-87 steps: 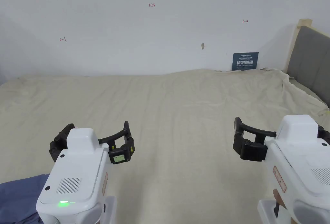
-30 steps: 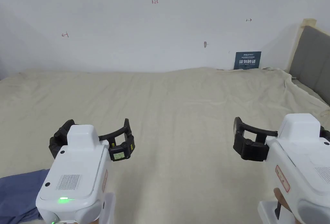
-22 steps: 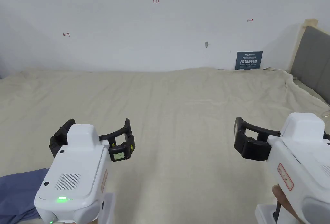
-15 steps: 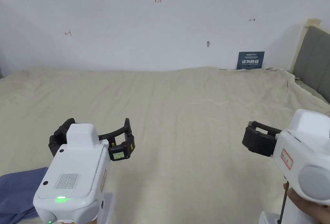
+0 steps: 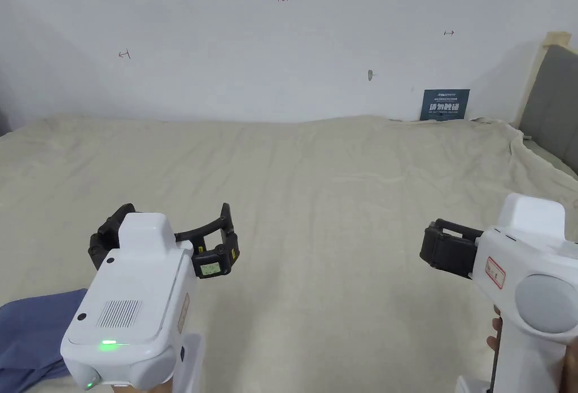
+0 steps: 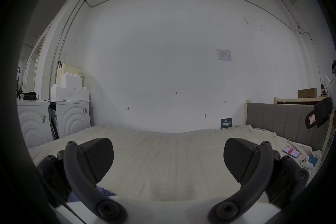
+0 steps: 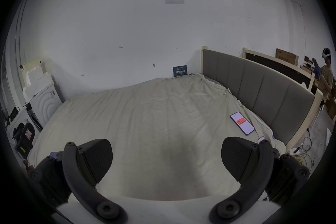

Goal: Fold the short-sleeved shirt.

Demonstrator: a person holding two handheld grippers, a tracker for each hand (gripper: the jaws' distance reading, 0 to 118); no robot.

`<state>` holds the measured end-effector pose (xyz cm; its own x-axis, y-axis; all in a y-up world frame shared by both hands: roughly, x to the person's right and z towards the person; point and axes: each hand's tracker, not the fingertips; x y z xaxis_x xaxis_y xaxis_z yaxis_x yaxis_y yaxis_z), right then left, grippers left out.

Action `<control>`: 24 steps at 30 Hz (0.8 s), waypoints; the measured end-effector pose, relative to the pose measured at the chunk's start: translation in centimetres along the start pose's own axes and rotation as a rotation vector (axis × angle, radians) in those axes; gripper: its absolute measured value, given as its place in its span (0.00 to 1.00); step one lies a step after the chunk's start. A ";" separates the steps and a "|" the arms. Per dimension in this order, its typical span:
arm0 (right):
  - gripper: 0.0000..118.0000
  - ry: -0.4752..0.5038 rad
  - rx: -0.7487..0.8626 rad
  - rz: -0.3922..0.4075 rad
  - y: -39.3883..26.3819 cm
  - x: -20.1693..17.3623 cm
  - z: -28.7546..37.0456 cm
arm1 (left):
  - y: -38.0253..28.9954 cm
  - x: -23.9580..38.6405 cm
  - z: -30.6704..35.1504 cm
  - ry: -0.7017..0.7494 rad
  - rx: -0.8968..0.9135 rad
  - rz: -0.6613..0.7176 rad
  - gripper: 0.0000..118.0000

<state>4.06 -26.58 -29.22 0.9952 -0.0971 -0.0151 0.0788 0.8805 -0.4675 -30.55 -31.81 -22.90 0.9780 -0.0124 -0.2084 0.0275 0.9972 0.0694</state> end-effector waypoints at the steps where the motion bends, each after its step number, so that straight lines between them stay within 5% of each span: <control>1: 0.99 -0.007 0.001 -0.002 -0.1 -0.1 -0.1 | 0.0 0.0 0.0 -0.001 0.000 -0.001 1.00; 8: 0.99 0.019 0.015 -0.007 -0.2 -0.1 -0.2 | 0.0 0.1 0.0 -0.003 0.003 -0.008 1.00; 16: 0.99 0.158 0.215 -0.031 -1.2 0.9 0.0 | 0.0 0.1 0.1 0.000 0.006 -0.005 1.00; 24: 1.00 0.103 0.370 0.067 -1.9 0.2 0.3 | 0.1 0.0 0.2 -0.001 0.015 -0.008 1.00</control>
<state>4.10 -28.17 -28.06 0.9892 -0.0634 -0.1318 0.0487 0.9925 -0.1120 -30.56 -31.68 -22.71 0.9778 -0.0208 -0.2084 0.0387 0.9959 0.0822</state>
